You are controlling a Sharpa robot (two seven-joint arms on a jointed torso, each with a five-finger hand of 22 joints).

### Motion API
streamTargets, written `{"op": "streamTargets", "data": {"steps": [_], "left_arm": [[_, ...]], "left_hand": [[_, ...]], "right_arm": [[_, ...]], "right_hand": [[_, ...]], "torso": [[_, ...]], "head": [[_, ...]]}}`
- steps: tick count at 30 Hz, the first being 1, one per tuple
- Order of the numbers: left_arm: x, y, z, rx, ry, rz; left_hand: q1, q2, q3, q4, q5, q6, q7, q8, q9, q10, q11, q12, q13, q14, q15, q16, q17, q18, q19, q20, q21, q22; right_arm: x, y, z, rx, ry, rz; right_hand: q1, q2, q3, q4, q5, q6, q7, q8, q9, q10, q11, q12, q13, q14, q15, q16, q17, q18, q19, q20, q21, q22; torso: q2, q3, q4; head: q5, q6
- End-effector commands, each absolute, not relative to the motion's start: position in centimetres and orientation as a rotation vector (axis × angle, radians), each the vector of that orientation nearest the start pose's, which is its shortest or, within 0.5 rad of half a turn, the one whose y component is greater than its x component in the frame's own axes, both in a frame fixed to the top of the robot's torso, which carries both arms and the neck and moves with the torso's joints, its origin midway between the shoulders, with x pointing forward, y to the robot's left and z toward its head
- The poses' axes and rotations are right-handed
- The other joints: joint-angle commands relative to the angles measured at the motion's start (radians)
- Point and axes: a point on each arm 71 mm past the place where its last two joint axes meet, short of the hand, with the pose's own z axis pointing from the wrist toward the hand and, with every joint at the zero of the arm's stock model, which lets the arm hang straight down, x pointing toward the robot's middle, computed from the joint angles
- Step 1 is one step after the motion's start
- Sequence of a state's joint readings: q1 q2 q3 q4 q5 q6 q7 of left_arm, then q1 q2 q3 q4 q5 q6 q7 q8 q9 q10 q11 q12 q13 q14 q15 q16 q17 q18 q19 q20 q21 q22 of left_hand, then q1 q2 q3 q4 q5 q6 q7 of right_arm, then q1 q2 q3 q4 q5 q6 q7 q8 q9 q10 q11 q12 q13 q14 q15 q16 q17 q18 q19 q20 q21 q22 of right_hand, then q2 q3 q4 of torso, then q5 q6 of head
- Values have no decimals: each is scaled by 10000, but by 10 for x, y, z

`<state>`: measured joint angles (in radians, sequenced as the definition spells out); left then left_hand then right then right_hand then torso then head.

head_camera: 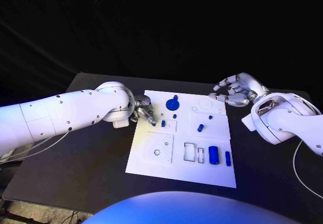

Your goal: Assemble the parts on the task board

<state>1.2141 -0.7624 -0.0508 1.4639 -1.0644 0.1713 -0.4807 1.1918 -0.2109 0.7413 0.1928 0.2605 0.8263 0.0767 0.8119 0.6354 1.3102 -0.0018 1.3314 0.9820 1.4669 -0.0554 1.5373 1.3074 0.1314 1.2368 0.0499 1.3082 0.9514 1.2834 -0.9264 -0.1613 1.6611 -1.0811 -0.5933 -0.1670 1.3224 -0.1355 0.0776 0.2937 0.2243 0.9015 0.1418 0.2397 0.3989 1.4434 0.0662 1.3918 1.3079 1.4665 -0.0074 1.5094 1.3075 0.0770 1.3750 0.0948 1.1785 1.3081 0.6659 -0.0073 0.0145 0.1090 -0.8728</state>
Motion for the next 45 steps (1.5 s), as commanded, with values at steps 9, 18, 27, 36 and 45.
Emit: {"op": "streamTargets", "data": {"steps": [9,18,27,36,45], "left_arm": [[482,183,-230,-1019,23870,-4810],[482,182,-232,-984,23981,-4723],[483,181,-232,-1011,23984,-4708],[485,180,-234,-1036,24014,-4631],[486,180,-236,-1078,24023,-4585]], "left_hand": [[-132,23,1979,-1894,162,93,-37,73,-7,94,-30,53,69,801,-55,32,1657,-102,91,-22,58,24],[-216,-20,2011,-1932,359,133,-53,117,19,129,-44,62,112,801,-69,32,1656,-106,98,-33,78,47],[-253,-33,2010,-1934,416,140,-57,128,27,136,-47,60,112,803,-72,33,1661,-104,94,-37,79,41],[-381,-80,1934,-1899,429,124,-61,137,40,121,-48,27,48,802,-72,32,1657,-104,79,-40,71,27],[-630,-129,1607,-1773,345,52,-123,153,75,157,-83,6,24,802,-90,29,1652,-104,56,-37,36,4]], "right_arm": [[464,-218,-173,2933,15965,7417],[464,-218,-173,2929,15963,7421],[464,-218,-173,2926,15955,7428],[463,-218,-173,2930,15954,7430],[464,-218,-173,2932,15951,7436]], "right_hand": [[-75,-15,-73,-5,61,-88,11,49,-15,9,-69,22,825,636,-51,-55,714,116,39,-12,-34,78],[-75,-15,-73,-5,61,-88,11,49,-15,9,-69,22,825,636,-51,-55,714,116,39,-12,-34,78],[-75,-15,-73,-5,61,-88,11,49,-15,9,-69,22,825,636,-51,-55,714,116,39,-12,-34,78],[-75,-15,-73,-5,61,-88,11,49,-15,9,-69,22,825,636,-51,-55,714,116,39,-12,-34,78],[-89,-7,-82,-6,63,-118,9,107,-30,12,-71,26,824,635,-53,-65,704,117,46,-14,-52,84]], "torso": [[20,3,-6],[-2,3,1],[-2,-3,0],[3,-4,-2],[-4,5,7]], "head": [[-20,2],[-36,2],[-39,2],[-81,2],[-95,2]]}}
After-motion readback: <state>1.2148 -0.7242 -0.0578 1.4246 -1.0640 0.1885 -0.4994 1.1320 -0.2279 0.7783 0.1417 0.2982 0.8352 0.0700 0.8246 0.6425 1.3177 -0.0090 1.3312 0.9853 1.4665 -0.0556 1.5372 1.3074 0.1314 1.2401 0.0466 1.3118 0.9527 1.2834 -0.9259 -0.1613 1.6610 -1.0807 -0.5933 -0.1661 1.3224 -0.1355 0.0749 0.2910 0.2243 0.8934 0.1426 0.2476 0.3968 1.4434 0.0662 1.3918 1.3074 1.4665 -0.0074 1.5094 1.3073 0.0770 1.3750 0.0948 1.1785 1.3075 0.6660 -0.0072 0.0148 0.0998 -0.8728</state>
